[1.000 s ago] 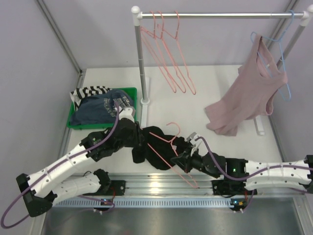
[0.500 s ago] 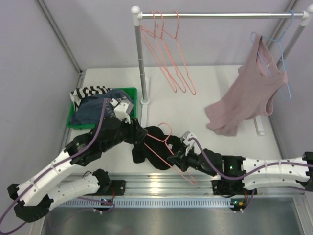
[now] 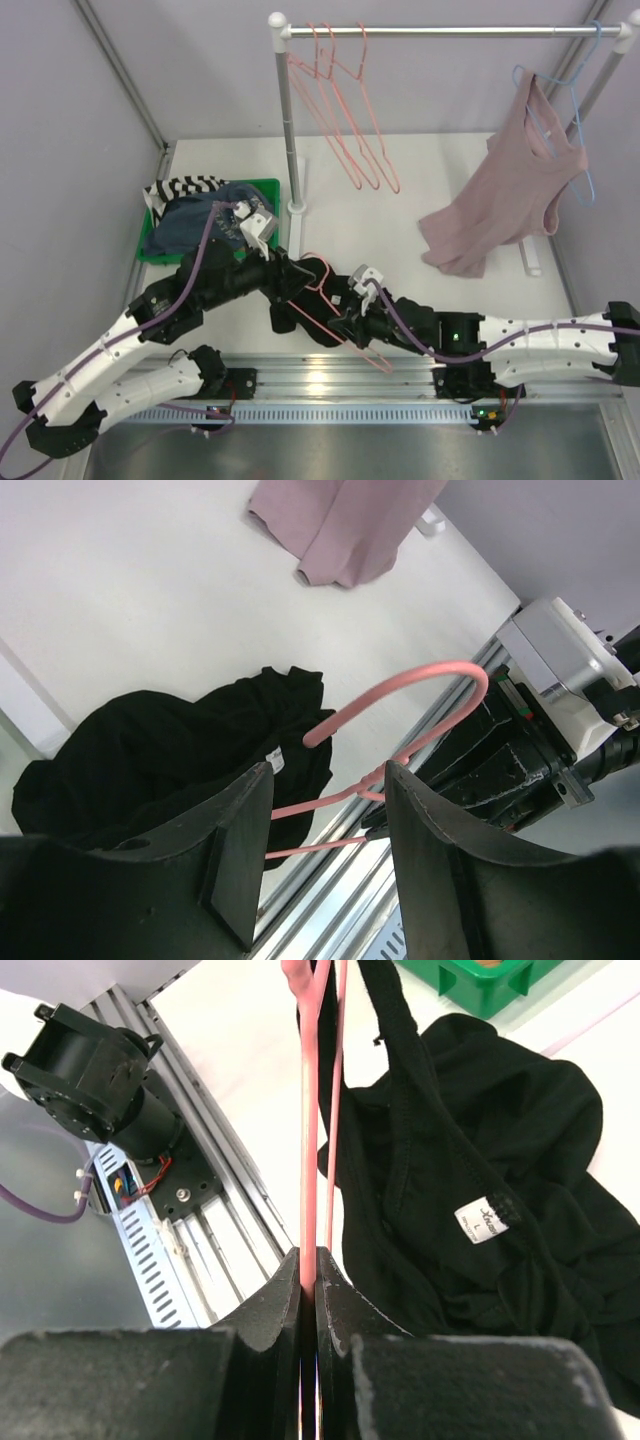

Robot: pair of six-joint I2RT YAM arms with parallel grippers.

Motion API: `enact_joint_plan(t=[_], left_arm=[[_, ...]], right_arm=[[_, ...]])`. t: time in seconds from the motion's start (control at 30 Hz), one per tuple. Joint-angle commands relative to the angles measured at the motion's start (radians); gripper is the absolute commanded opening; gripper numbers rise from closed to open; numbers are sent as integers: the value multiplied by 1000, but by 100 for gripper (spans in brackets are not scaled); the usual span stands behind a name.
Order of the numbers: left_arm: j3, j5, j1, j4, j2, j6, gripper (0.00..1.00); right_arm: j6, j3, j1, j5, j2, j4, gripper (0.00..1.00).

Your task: Place the tank top on the hanger

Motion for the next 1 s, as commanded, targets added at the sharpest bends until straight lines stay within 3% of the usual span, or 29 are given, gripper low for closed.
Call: enact_joint_plan(t=[0.0, 0.47, 0.97], left_arm=[[-22, 45, 1, 79, 4, 36, 54], [-104, 24, 1, 137, -16, 46, 54], [-148, -129, 0, 156, 2, 59, 50]], right_arm=[[-8, 75, -18, -34, 26, 76, 0], [18, 137, -42, -68, 133, 77, 0], [20, 172, -44, -58, 169, 73, 0]])
